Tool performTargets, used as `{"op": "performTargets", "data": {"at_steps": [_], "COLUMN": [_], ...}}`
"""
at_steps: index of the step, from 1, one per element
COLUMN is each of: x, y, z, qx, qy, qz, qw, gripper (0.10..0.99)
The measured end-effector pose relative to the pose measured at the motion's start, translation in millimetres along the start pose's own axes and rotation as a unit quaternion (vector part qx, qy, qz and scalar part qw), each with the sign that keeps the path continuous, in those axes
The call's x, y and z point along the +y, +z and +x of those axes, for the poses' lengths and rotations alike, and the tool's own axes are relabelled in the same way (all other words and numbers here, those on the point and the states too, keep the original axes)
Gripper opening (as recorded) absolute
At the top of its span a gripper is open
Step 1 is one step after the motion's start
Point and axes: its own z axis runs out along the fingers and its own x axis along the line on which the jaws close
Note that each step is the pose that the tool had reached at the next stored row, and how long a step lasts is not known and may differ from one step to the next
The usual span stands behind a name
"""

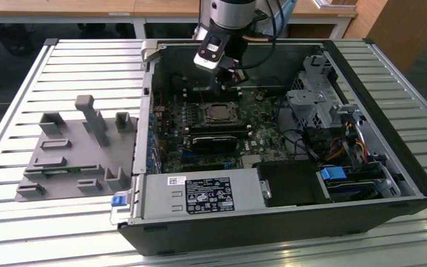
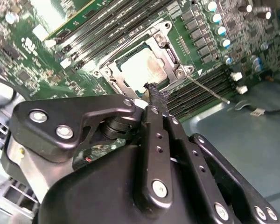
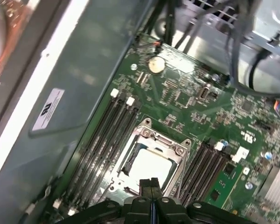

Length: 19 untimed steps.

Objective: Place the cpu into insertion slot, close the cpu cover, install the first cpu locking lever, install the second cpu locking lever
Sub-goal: 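Install the first cpu locking lever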

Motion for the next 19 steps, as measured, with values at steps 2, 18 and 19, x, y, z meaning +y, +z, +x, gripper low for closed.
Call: {"op": "performTargets", "data": {"at_steps": [2,18,19], "x": [0.0,0.0,0.0], "y": [0.0,0.1,0.1], "z": [0.0,0.0,0.0], "qx": [0.0000,0.0004,0.0005], "qy": [-0.018,-0.160,-0.170], "qz": [0.0002,0.0028,0.0030], "qw": [0.9998,0.9870,0.9855], "gripper": [0.106,0.106,0.106]}}
